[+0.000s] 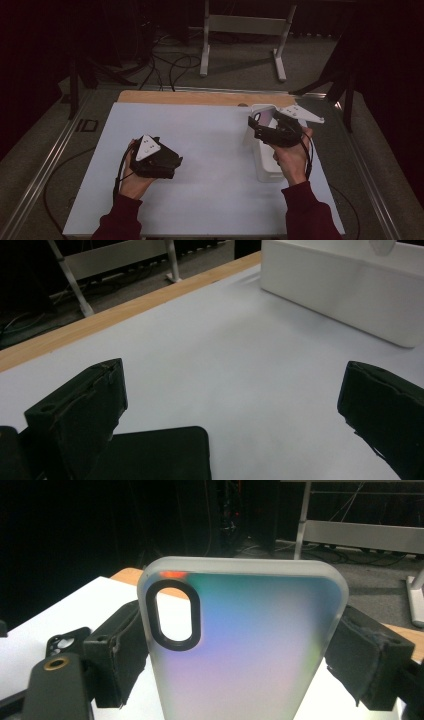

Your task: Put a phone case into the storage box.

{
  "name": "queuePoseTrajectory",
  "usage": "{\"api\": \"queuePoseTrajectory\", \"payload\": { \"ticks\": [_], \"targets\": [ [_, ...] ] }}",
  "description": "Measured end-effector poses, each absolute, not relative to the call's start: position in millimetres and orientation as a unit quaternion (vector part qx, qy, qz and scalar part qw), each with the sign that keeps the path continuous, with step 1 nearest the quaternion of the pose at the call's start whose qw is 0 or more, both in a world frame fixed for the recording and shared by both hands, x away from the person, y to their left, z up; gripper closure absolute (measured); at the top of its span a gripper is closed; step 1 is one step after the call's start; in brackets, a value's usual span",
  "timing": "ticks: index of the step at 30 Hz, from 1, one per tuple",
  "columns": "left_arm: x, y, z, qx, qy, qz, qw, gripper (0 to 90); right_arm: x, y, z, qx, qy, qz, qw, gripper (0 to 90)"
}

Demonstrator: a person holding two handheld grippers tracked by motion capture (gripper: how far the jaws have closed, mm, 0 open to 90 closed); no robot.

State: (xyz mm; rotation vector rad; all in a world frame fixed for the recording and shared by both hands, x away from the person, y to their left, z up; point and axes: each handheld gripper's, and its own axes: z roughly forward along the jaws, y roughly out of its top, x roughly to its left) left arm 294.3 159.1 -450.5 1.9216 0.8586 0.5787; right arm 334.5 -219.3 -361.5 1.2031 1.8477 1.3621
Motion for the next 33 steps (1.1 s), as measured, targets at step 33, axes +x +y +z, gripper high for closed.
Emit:
{"api": "queuePoseTrajectory", "payload": {
  "ticks": [33],
  "targets": [
    [280.1,186.1,-469.4,0.771,0.361,0.241,0.466,0.0,359.7,-224.5,-358.8,0.462,0.675,0.500,0.284,16.7]
  ]
}}
